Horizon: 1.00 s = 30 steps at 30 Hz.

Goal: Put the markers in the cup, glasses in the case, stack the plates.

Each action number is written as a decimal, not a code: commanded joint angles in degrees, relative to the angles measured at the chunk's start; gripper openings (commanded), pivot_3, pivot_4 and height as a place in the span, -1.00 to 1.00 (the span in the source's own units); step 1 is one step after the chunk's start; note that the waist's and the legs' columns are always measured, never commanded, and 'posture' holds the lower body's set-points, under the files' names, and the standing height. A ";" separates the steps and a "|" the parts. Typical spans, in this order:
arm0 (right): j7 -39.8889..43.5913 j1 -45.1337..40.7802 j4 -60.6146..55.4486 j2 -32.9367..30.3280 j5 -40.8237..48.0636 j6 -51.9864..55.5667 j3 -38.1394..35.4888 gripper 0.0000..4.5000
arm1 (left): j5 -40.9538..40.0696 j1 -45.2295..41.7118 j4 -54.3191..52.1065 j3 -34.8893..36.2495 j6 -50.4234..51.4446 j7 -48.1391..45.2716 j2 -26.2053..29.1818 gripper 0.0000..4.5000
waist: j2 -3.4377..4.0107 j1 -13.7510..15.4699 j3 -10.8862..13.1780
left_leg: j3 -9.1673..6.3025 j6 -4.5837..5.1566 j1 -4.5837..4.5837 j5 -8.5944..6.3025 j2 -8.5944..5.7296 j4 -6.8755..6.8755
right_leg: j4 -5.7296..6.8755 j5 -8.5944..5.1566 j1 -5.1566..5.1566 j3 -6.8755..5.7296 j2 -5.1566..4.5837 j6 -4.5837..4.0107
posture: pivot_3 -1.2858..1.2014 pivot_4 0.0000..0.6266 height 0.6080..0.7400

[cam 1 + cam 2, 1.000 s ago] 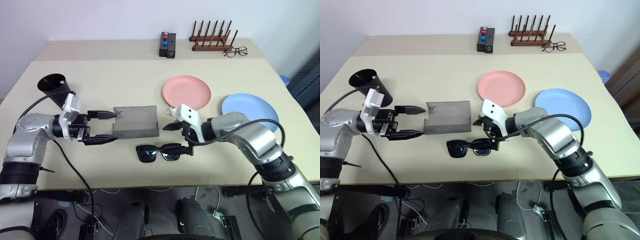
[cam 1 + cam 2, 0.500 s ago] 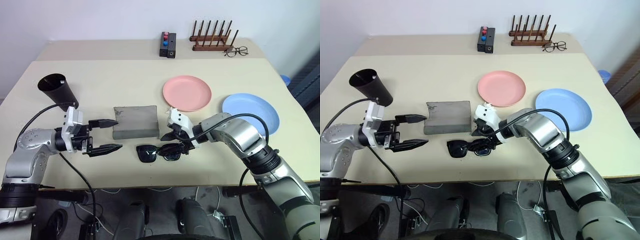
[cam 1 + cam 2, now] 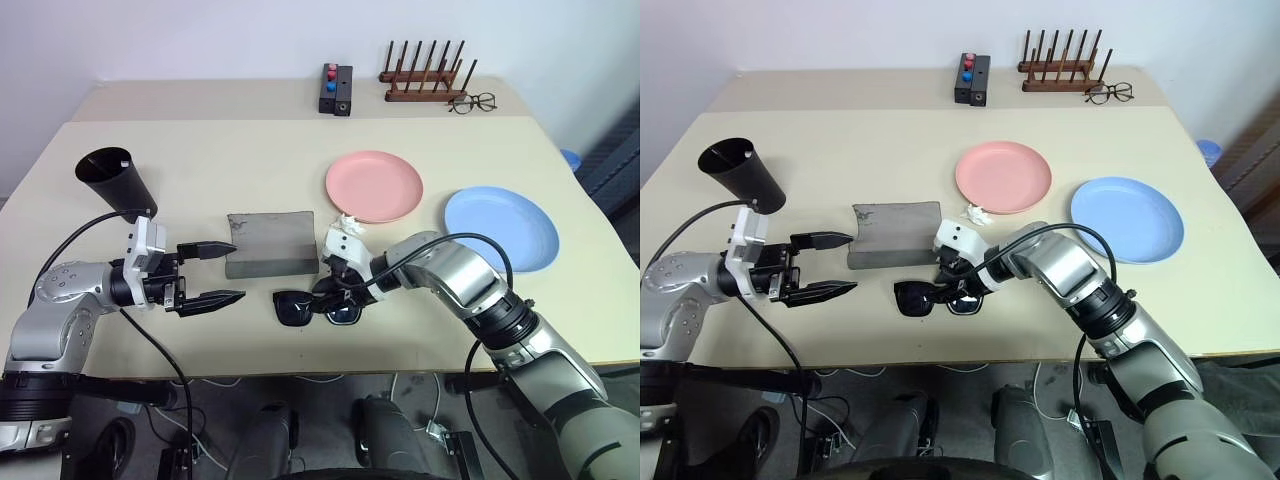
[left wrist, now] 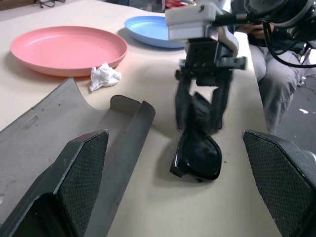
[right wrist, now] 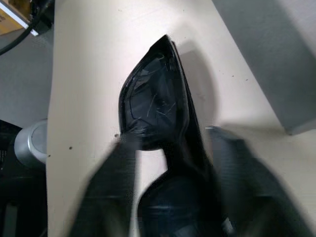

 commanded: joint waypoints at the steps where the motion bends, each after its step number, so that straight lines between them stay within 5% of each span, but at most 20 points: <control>1: -0.09 -0.37 -0.90 -0.09 -1.34 -0.81 0.59 -0.99 | -1.34 0.44 -1.99 1.80 0.40 -0.16 0.43 1.00 | 0.01 -0.16 -0.03 | 0.00 0.00 0.01 0.00 0.00 -0.01 | -0.01 0.00 0.01 0.00 0.00 0.00 | 0.03 -0.52 1.00; 15: 3.13 -2.45 -4.02 -2.31 1.72 1.30 -2.20 -0.99 | -0.93 -0.19 -1.05 1.99 0.47 -0.55 0.38 1.00 | 0.03 0.14 -0.02 | -0.01 -0.07 0.17 0.04 0.04 -0.13 | -0.04 0.13 0.09 -0.01 0.05 -0.20 | 0.03 -0.52 1.00; 30: 7.01 -14.95 2.18 -0.88 9.78 7.63 -11.68 -0.99 | -0.78 -2.44 1.01 1.57 1.55 -1.27 0.32 1.00 | 0.04 -0.12 -0.01 | 0.00 -0.36 0.09 0.21 0.08 -0.78 | -0.53 0.15 -0.09 -0.02 0.08 -0.22 | 0.03 -0.52 1.00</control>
